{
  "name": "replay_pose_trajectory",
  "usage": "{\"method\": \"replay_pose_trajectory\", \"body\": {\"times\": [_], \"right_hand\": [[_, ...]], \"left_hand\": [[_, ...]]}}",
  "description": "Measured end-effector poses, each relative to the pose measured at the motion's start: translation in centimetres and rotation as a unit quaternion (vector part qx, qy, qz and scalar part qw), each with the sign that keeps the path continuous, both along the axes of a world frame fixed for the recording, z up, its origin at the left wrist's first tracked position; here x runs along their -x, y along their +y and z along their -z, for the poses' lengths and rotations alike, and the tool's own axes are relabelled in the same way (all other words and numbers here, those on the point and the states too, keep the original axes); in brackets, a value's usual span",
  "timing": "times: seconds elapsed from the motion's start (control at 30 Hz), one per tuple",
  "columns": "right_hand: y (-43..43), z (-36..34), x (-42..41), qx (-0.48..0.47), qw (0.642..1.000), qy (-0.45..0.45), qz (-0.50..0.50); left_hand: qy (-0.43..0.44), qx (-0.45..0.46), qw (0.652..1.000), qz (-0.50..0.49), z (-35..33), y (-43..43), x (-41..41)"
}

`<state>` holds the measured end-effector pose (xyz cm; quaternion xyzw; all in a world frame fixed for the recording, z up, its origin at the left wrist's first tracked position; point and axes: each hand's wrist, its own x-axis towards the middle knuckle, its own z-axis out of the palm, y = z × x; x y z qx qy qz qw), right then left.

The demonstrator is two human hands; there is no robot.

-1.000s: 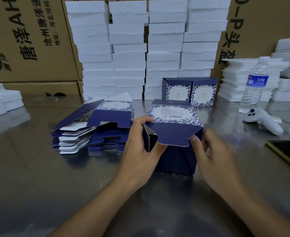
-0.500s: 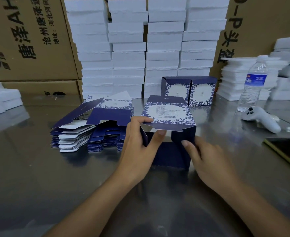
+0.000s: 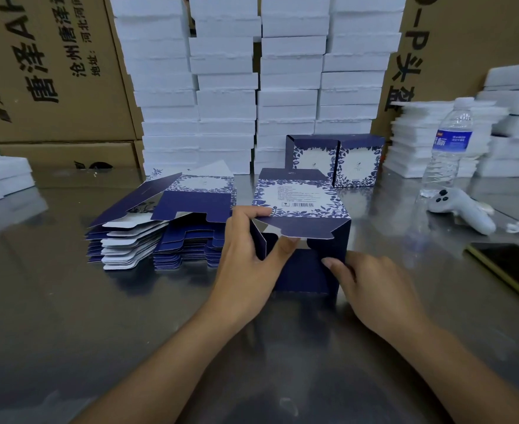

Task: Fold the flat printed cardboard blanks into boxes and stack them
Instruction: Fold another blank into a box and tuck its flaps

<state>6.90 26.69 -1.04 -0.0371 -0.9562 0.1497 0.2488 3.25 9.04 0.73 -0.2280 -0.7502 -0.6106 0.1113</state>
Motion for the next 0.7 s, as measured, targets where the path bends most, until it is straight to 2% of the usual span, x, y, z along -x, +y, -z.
{"method": "replay_pose_trajectory", "body": {"times": [0.2,0.33,0.6,0.7], "right_hand": [[0.19,0.10,-0.01,0.028,1.000,-0.012,-0.007],[0.42,0.56,0.04,-0.004,0.999,-0.038,-0.018],[0.47,0.33,-0.02,0.047,0.997,-0.058,-0.015],[0.51,0.44,-0.09,0.021,0.996,-0.083,-0.002]], "left_hand": [[0.020,0.020,1.000,-0.011,0.27,0.18,0.16],[0.008,0.005,1.000,-0.013,0.21,0.05,0.38],[0.001,0.002,1.000,-0.015,0.08,0.02,0.34],[-0.002,0.002,1.000,-0.012,0.02,-0.04,0.35]]}}
